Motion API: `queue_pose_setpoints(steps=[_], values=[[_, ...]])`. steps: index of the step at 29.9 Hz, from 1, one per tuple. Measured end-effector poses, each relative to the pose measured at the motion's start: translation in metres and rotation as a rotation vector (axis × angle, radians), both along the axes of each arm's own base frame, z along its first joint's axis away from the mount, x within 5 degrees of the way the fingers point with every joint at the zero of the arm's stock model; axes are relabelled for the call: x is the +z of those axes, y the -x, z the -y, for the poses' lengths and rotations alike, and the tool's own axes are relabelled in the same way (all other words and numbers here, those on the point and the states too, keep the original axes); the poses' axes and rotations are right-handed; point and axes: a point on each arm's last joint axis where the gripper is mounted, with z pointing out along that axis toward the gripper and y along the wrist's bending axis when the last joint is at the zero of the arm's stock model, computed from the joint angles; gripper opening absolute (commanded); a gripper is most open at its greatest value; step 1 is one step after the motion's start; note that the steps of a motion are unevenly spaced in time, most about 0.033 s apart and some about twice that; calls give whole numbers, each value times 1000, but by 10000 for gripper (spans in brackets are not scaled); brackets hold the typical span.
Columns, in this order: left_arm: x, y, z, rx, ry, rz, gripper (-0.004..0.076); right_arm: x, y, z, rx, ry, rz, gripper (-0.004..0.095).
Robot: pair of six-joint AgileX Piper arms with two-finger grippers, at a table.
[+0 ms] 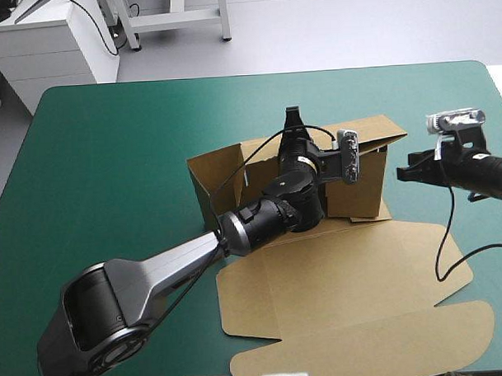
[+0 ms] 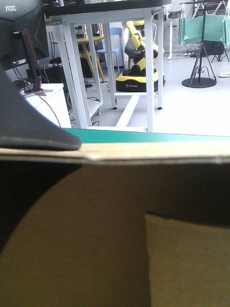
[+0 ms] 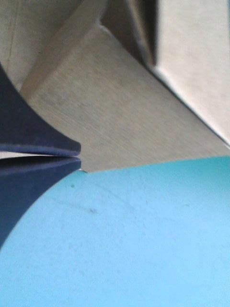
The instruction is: Fold the box
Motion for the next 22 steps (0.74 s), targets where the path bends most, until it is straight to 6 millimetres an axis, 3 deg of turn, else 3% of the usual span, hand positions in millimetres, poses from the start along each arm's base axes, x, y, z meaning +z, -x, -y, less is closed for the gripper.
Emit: queue_pose_setpoints(steps=[4, 8, 13, 17, 22], values=[[0, 0, 0, 0, 0, 0, -8, 15, 4, 2, 53, -33, -36, -4], [0, 0, 0, 1, 1, 0, -8, 12, 16, -12, 213, -57, -139, -4], [0, 0, 0, 1, 1, -1, -8, 12, 18, -31, 311, -50, -146, -5], [0, 0, 0, 2, 3, -2, -8, 7, 11, -42, 341, -52, -141, -5], [0, 0, 0, 1, 3, -1, -8, -12, -12, -44, 307, -50, -147, -4]])
